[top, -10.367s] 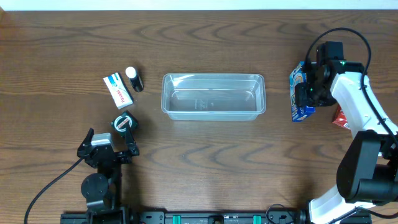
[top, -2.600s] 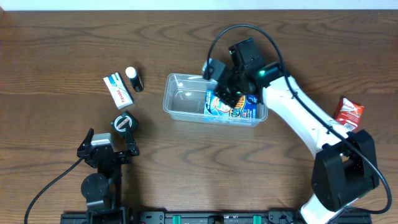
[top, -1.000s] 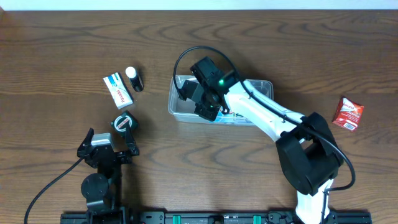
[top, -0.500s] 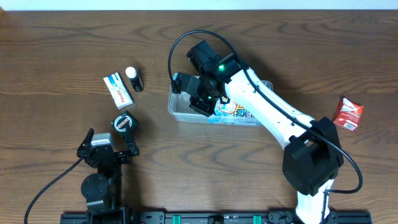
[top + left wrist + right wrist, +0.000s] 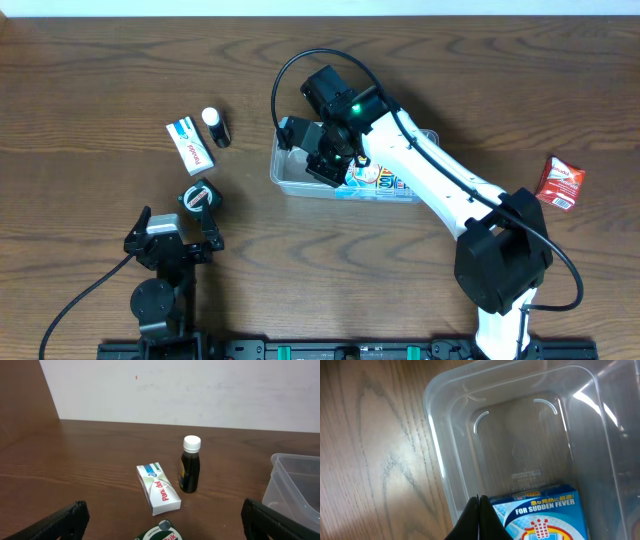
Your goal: Pack container
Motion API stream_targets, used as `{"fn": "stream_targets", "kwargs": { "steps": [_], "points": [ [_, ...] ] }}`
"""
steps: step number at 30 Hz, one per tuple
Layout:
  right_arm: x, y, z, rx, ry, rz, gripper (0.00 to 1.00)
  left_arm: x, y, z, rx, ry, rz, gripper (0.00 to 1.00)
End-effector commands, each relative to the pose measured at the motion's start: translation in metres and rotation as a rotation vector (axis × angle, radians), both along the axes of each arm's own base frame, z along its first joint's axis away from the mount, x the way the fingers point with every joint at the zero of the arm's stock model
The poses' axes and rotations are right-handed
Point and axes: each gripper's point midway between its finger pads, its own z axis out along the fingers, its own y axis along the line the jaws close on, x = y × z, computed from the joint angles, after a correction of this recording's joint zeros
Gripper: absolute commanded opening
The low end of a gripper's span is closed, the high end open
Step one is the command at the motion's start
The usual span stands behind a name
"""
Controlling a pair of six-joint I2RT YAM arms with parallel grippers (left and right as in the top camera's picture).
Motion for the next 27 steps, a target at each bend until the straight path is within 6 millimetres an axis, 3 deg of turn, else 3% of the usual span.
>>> {"fn": "stream_targets", "kwargs": {
  "steps": [1,12,27],
  "points": [
    [0.002,0.001,0.007,0.004,-0.012,-0.03,0.01,-0.001,-0.002,-0.015,-0.002,0.046,-0.011,0.98],
    [0.001,-0.005,-0.009,-0.033,0.007,-0.079,0.01,-0.001,-0.002,-0.015,-0.001,0.046,-0.011,0.98],
    [-0.015,-0.003,-0.013,-0.06,0.033,-0.041,0.01,-0.001,-0.002,-0.015,-0.001,0.046,-0.011,0.98]
  ]
}}
